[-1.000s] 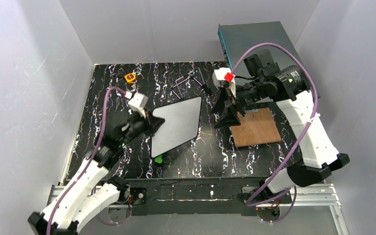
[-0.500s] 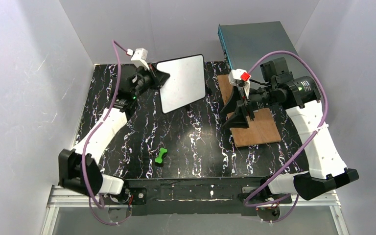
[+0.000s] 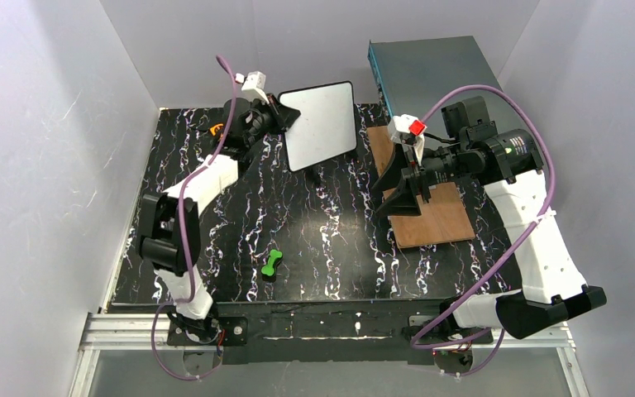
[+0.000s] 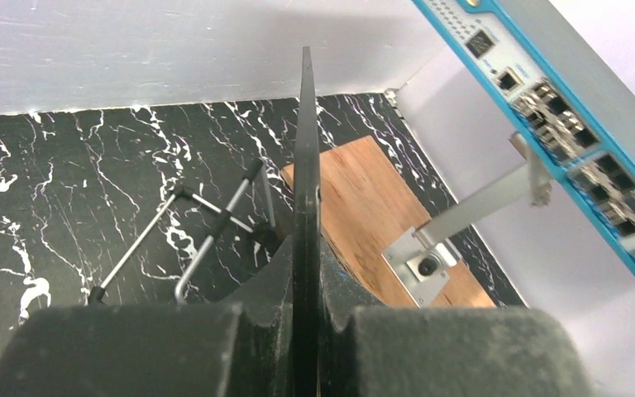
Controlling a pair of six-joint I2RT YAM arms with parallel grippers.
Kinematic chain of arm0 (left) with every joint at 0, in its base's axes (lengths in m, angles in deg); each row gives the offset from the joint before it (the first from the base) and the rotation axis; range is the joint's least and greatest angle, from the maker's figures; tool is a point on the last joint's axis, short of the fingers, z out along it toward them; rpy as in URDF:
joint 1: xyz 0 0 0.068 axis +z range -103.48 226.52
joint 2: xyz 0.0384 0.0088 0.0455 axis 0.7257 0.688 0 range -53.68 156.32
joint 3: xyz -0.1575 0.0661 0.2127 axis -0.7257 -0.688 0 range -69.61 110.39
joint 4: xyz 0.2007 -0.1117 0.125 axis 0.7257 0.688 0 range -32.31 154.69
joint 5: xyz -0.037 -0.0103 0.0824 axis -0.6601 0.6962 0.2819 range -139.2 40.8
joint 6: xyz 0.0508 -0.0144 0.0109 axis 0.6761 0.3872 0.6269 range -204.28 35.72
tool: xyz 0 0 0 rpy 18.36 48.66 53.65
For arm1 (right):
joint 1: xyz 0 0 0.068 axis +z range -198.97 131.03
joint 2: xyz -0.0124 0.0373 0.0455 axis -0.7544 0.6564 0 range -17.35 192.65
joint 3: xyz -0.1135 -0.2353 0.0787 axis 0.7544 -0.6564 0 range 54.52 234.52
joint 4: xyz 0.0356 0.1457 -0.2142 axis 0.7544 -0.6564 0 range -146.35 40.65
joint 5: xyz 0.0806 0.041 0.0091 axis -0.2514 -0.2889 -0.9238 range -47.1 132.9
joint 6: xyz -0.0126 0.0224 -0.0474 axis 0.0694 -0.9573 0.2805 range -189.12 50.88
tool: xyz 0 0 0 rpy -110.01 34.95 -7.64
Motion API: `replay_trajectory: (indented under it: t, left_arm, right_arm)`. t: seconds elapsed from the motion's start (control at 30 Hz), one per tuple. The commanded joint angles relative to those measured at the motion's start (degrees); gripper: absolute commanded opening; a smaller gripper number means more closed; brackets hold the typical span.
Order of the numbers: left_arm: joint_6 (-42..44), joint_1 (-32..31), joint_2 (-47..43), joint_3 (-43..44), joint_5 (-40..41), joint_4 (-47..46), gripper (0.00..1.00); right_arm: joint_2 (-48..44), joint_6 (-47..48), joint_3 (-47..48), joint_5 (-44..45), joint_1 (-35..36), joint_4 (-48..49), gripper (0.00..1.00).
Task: Erase the whiteboard
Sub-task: Place the whiteboard at the center of the board.
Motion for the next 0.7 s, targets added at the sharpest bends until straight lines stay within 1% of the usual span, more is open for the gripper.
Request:
replay_trajectory:
  t: [0.0,0.23,0.4,0.5,0.67]
  left_arm:
    - [-2.69,0.87,1.72,7.32,-0.63,-11.74,0.0]
    - [-3.7,1.13,7.35,11.74,0.31,-13.53,0.0]
    - [-2.23,1.84,11.51,14.03,-1.19,-13.01,0.0]
    - [-1.75,2.42,12.96,13.26,-3.17,-13.45,0.0]
    - [-2.64,3.55,14.14,8.83,-6.18,-16.88,0.0]
  right_arm:
    - [-0.41,-0.21,-0.6,-1.63,-0.44,1.53,0.67]
    - [0.31,-0.26,-1.26,-1.33,-0.53,1.85,0.67]
    - [0.63,-0.26,-1.26,-1.19,-0.6,1.85,0.67]
    - [0.63,-0.28,-1.51,-1.02,-0.58,2.01,0.67]
    - [1.0,-0.34,-1.7,-1.06,-0.66,2.11,0.67]
